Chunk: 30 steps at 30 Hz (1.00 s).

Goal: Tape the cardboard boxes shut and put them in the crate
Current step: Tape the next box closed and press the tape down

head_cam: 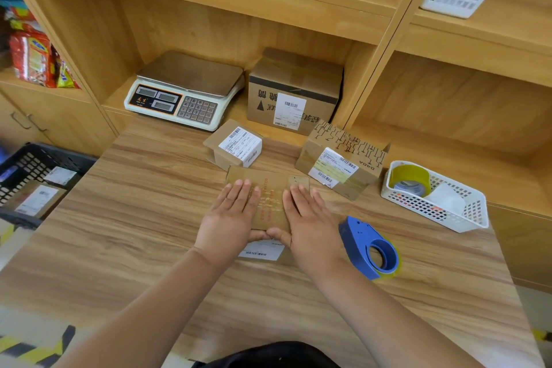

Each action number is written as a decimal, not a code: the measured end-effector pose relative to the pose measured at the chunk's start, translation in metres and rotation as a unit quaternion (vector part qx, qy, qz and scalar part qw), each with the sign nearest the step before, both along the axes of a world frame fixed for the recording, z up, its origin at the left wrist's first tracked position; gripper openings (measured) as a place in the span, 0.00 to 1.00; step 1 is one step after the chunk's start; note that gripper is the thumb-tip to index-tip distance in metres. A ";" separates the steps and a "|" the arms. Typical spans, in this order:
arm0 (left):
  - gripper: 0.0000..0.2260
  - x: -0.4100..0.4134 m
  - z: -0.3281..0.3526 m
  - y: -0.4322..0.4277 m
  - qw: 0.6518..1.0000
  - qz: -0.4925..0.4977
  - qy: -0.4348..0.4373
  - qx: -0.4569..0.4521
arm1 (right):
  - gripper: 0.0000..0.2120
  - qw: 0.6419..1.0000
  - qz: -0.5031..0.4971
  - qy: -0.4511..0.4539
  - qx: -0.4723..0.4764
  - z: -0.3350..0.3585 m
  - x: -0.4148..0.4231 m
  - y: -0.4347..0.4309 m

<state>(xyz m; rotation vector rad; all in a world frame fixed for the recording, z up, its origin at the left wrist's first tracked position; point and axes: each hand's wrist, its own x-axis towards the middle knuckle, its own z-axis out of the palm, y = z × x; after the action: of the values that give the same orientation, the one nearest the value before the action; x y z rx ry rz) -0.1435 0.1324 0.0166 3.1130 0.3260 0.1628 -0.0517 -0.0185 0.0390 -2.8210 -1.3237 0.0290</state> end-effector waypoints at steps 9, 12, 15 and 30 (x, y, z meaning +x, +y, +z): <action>0.40 -0.011 0.003 0.013 0.996 0.064 0.017 -0.061 | 0.34 0.961 -0.017 0.080 0.265 -0.009 -0.004 -0.026; 0.41 -0.021 0.007 0.023 0.991 0.103 -0.020 -0.088 | 0.45 0.959 -0.048 0.160 0.228 -0.020 -0.007 -0.033; 0.39 -0.037 0.003 0.032 0.984 0.118 -0.075 -0.109 | 0.45 0.965 -0.045 0.188 0.179 -0.021 -0.014 -0.024; 0.37 -0.080 0.020 0.047 0.883 0.267 -0.211 -0.324 | 0.40 0.992 -0.023 0.116 0.054 -0.024 -0.046 0.034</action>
<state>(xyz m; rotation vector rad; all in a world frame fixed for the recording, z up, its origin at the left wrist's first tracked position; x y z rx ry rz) -0.2235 0.1791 0.0370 2.1866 0.9739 0.5816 -0.0975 0.0158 0.0147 -2.6610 -1.1730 0.2665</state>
